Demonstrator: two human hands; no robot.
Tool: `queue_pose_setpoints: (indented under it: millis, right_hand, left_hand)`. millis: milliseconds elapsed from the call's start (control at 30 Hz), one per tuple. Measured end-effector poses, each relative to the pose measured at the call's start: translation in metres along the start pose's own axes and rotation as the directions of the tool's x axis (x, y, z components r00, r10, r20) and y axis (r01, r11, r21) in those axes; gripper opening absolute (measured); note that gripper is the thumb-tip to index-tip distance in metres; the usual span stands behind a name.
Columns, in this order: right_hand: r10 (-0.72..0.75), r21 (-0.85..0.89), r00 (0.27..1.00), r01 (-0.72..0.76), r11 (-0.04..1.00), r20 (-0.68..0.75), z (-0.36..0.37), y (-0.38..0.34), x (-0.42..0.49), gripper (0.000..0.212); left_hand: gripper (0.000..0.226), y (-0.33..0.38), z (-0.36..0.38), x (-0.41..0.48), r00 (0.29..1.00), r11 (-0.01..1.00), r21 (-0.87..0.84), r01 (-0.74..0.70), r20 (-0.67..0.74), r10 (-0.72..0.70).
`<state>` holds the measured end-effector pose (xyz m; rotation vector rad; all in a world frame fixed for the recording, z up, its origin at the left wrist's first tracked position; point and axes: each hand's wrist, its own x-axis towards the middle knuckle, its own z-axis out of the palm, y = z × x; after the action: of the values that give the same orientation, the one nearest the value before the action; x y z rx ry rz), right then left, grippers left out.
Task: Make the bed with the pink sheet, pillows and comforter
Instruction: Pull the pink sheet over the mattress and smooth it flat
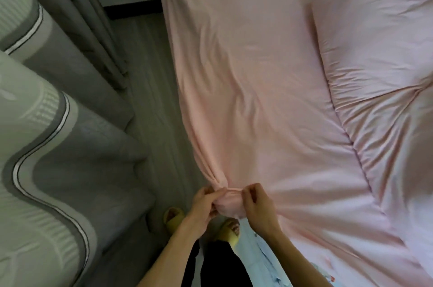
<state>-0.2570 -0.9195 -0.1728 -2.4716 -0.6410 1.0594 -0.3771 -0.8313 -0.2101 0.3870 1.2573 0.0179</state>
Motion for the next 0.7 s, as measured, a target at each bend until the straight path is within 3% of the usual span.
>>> queue_pose_setpoints:
  millis: [100, 167, 233, 333, 433, 500, 600, 700]
  right_hand:
    - [-0.069, -0.124, 0.996, 0.075, 0.989, 0.047, 0.007, 0.013, 0.003, 0.007]
    - [-0.154, -0.262, 0.983, 0.174, 0.949, 0.095, 0.012, 0.030, -0.003, 0.020]
    - [-0.303, -0.425, 0.946, 0.323, 0.846, 0.115, 0.013, 0.054, -0.016, 0.031]
    - [-0.501, -0.561, 0.845, 0.509, 0.653, 0.184, 0.017, 0.095, -0.042, 0.030]
    - [-0.488, -0.670, 0.842, 0.502, 0.547, 0.232, 0.015, 0.138, -0.057, 0.046]
    - [-0.444, -0.702, 0.877, 0.431, 0.566, 0.181, 0.005, 0.156, -0.059, 0.053]
    - [-0.488, -0.723, 0.862, 0.424, 0.545, 0.138, -0.013, 0.183, -0.058, 0.034]
    - [-0.448, -0.702, 0.874, 0.438, 0.562, 0.186, -0.030, 0.200, -0.059, 0.024]
  left_hand:
    - [0.028, -0.012, -0.013, 0.011, 0.961, 0.957, 0.267, -0.113, -0.216, 0.174]
    - [0.027, -0.027, -0.027, 0.017, 0.924, 0.926, 0.358, -0.118, -0.302, 0.235]
    - [0.025, -0.048, -0.040, 0.018, 0.877, 0.904, 0.412, -0.112, -0.388, 0.285]
    - [0.021, -0.071, -0.049, 0.013, 0.757, 0.868, 0.486, -0.098, -0.530, 0.382]
    - [0.021, -0.085, -0.040, 0.007, 0.723, 0.916, 0.370, -0.156, -0.589, 0.361]
    - [0.023, -0.096, -0.031, 0.001, 0.717, 0.922, 0.339, -0.187, -0.594, 0.364]
    - [0.025, -0.115, -0.019, -0.015, 0.691, 0.898, 0.339, -0.280, -0.578, 0.434]
    - [0.024, -0.131, -0.012, -0.031, 0.643, 0.880, 0.336, -0.337, -0.600, 0.476]
